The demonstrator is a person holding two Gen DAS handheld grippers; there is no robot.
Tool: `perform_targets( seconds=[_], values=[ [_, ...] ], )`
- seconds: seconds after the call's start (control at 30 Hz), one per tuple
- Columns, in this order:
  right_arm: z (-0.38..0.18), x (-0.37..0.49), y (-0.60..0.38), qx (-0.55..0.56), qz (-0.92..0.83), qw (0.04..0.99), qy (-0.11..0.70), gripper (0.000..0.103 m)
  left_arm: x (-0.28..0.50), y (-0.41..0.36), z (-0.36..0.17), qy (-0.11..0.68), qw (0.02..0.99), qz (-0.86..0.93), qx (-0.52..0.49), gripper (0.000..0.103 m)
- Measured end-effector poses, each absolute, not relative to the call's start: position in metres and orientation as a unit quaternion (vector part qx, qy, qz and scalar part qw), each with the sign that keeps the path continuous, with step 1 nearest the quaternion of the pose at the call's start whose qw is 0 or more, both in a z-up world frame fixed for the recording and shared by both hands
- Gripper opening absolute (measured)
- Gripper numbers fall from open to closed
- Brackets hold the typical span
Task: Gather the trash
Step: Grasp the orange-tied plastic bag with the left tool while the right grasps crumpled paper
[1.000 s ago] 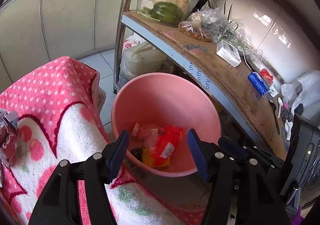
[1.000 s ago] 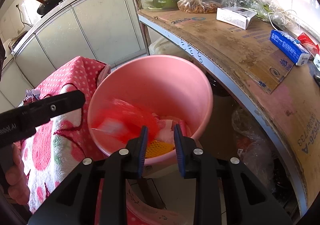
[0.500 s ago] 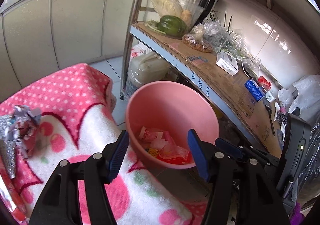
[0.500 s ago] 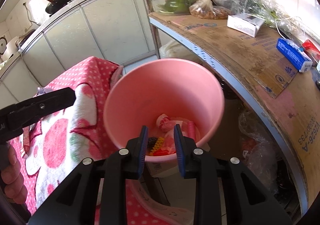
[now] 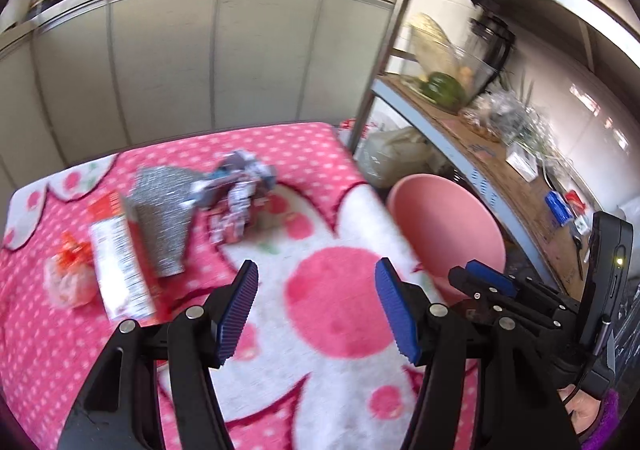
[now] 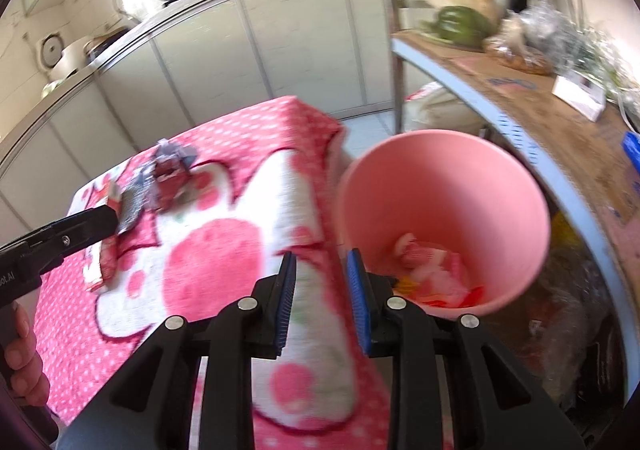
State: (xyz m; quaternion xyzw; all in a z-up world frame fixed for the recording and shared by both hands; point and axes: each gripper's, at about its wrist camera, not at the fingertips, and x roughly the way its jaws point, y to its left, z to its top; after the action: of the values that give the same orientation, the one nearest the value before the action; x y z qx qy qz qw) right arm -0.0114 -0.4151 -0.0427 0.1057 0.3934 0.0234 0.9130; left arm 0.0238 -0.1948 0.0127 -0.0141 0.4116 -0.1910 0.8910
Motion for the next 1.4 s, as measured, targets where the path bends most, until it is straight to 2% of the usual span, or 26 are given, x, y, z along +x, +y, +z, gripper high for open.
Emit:
perform_targets(
  seconds=[0.53, 0.9, 1.1, 1.3, 1.33, 1.4],
  values=[
    [-0.036, 0.012, -0.336, 0.079, 0.114, 0.908, 0.395, 0.027, 0.014, -0.023, 0.001, 0.397, 0.913, -0.036, -0.089, 0.06],
    [-0.042, 0.028, -0.315, 0.07, 0.132, 0.901, 0.407, 0.027, 0.037, -0.007, -0.019, 0.398, 0.91, -0.068, -0.097, 0.059],
    [-0.043, 0.036, -0.31, 0.064, 0.132, 0.902, 0.406, 0.027, 0.052, 0.004, -0.028, 0.396, 0.908, -0.071, -0.117, 0.045],
    [-0.041, 0.044, -0.3, 0.067, 0.142, 0.901, 0.405, 0.027, 0.061, 0.008, -0.043, 0.417, 0.894, -0.091, -0.134, 0.025],
    [-0.039, 0.045, -0.298, 0.069, 0.145, 0.901, 0.402, 0.027, 0.06, 0.008, -0.043, 0.416, 0.895, -0.095, -0.134, 0.017],
    [-0.036, 0.047, -0.294, 0.073, 0.151, 0.903, 0.396, 0.027, 0.057, 0.009, -0.04, 0.412, 0.896, -0.096, -0.135, 0.013]
  ],
)
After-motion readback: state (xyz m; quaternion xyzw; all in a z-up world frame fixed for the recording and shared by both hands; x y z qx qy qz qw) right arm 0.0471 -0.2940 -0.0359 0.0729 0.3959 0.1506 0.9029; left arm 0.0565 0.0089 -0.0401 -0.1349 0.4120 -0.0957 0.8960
